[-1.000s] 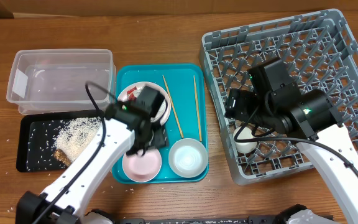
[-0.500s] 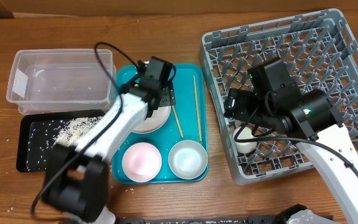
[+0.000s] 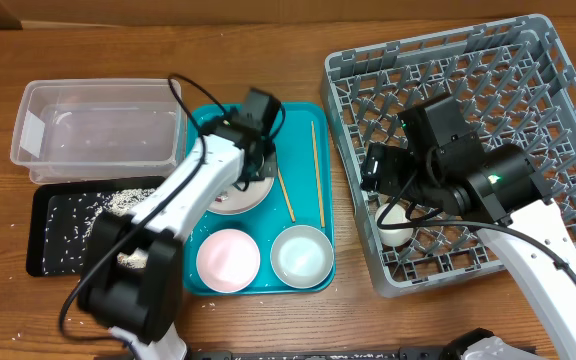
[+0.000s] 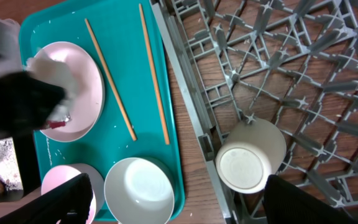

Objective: Sort waste into correct bins and load items into the dishwasher

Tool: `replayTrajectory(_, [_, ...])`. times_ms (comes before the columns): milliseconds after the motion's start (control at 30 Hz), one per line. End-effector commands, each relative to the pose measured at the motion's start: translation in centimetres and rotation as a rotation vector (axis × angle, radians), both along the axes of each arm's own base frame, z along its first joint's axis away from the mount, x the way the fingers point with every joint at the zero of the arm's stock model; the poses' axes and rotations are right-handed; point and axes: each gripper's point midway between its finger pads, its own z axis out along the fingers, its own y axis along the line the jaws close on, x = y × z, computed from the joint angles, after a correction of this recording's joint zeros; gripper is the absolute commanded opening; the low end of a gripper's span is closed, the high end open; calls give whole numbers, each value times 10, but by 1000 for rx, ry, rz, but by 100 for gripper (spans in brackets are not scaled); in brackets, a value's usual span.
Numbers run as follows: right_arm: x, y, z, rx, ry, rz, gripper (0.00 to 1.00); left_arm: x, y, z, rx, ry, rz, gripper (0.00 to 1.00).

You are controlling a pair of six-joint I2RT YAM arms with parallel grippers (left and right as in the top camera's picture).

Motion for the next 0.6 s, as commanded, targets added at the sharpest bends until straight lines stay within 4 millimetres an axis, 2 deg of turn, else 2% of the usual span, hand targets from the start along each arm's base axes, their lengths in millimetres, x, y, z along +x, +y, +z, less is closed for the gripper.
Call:
replayTrajectory(0, [0,1,6,2,-15,2,90,20,28,90,-27,-184,107,4])
replayTrajectory(100, [0,1,6,2,-15,2,90,21,81,105,34,-203,253,4])
replayTrajectory(233, [0,1,6,2,-15,2,91,27,140,102,53,-195,403,4])
replayTrajectory(333, [0,1,6,2,-15,2,91,36,164,90,16,-183,450,4])
replayTrajectory(367, [1,1,6,2,-15,2,91,41,162,85,-9,-176,418,4])
replayTrajectory(400, [1,1,6,2,-16,2,91,46,153,77,-52,-156,341,8])
replayTrajectory(433, [1,1,6,2,-16,2,91,47,148,73,-74,-142,302,13])
replayTrajectory(467, [0,1,6,2,-15,2,91,43,133,67,-126,-103,226,22])
replayTrajectory(567, [0,0,5,0,-12,2,91,36,112,69,-167,-77,179,31])
